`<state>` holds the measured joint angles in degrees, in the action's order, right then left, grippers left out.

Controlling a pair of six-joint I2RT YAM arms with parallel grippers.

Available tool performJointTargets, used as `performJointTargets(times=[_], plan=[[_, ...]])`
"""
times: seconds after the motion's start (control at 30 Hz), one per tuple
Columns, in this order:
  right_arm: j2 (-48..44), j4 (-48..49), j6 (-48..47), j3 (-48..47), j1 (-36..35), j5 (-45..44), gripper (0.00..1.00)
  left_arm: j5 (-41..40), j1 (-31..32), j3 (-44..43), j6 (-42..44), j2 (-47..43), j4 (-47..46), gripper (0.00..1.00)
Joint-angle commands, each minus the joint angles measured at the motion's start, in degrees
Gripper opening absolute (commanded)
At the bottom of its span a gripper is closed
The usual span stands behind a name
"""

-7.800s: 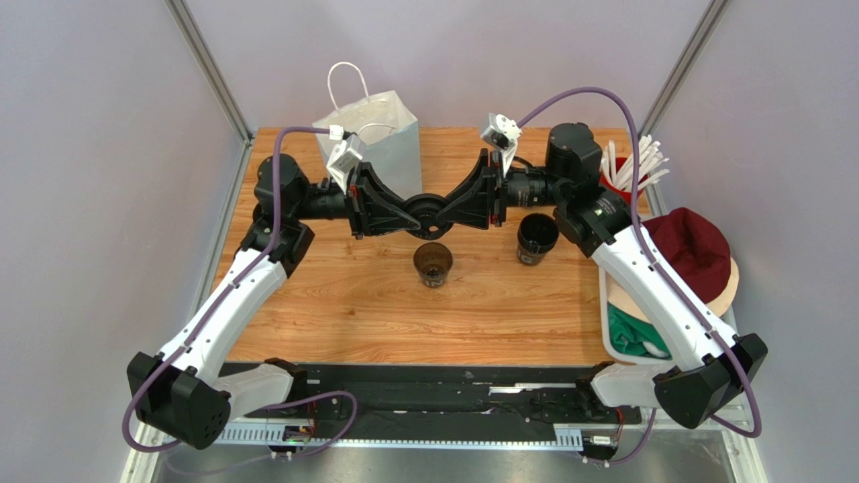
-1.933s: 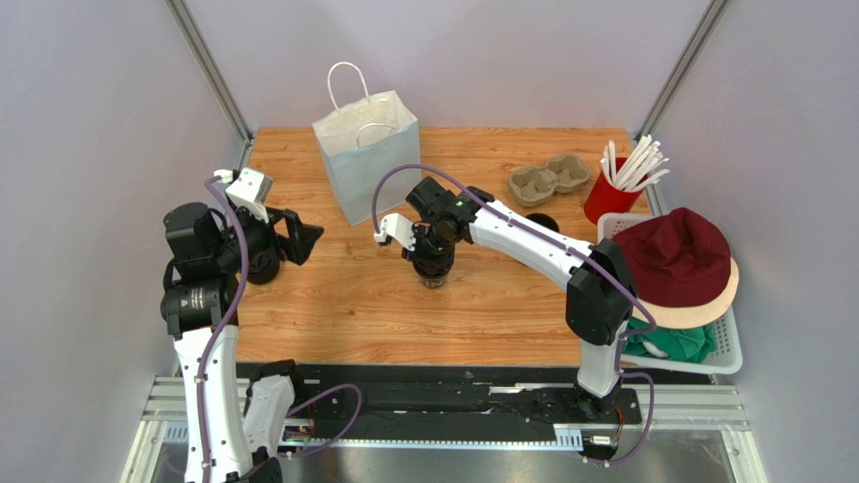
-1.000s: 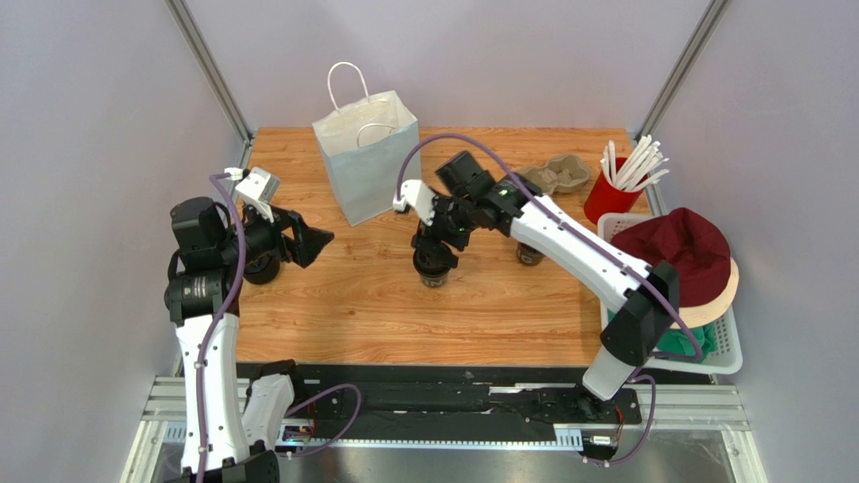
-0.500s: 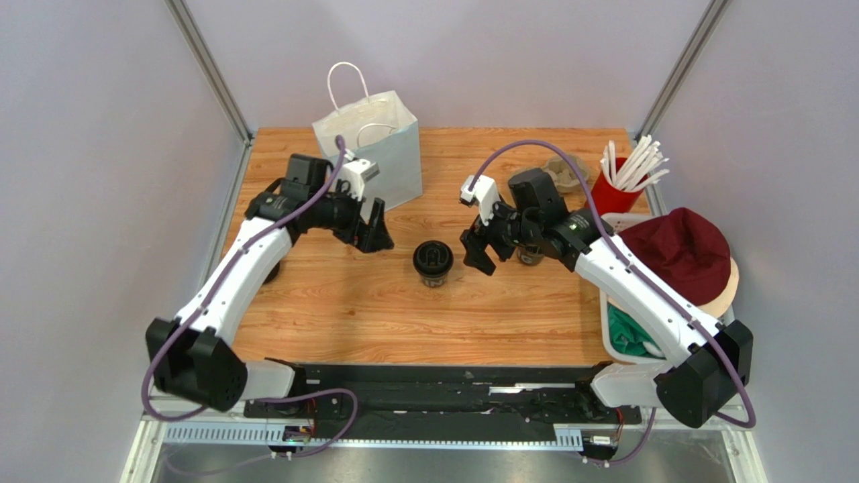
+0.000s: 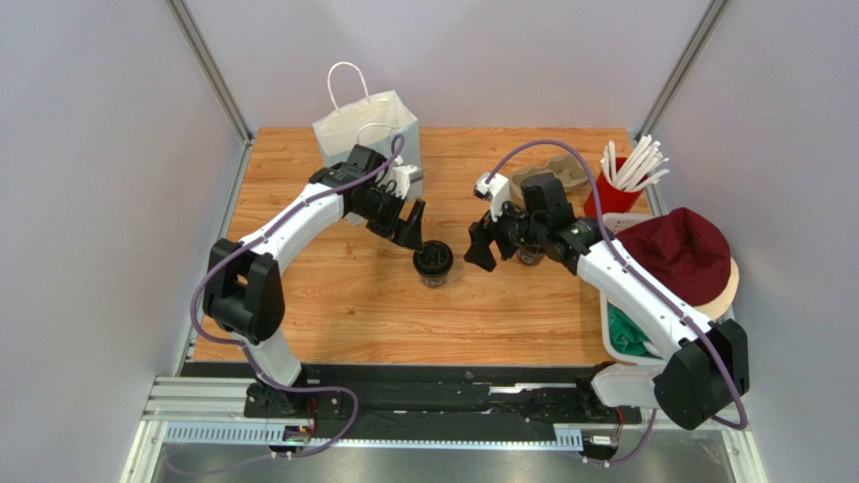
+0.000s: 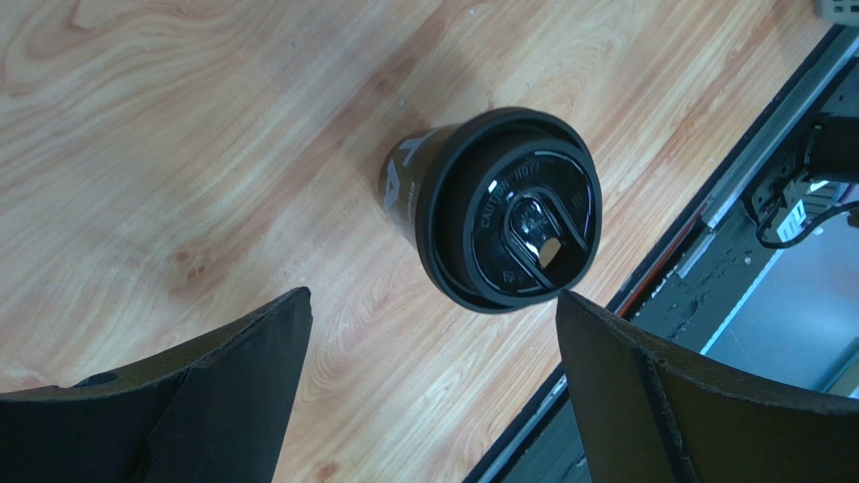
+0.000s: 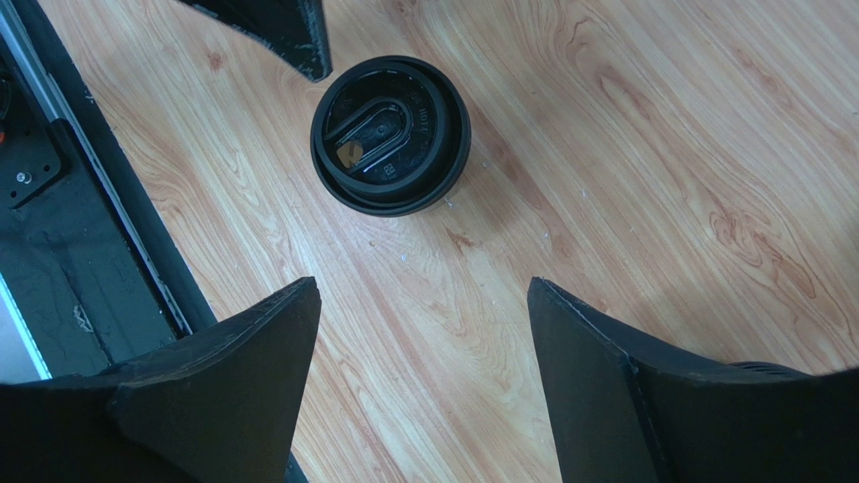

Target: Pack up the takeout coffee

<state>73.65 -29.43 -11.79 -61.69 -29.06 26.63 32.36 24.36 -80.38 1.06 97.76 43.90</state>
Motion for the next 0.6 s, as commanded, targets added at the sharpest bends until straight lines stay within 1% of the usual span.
performJointTargets(times=[0.0,0.17,0.57], plan=[[-2.5,3.7,0.5,1.4,0.1,1.1,0.79,0.9,0.7,-3.4,-2.0,1.9,-2.0,0.99],[-3.2,4.2,0.4,2.1,0.3,0.8,0.79,2.9,1.9,-2.8,-2.5,3.7,-3.6,0.99],[-4.7,4.4,0.2,2.8,1.2,1.0,0.79,3.0,2.8,-2.0,-2.6,5.3,-5.3,0.99]])
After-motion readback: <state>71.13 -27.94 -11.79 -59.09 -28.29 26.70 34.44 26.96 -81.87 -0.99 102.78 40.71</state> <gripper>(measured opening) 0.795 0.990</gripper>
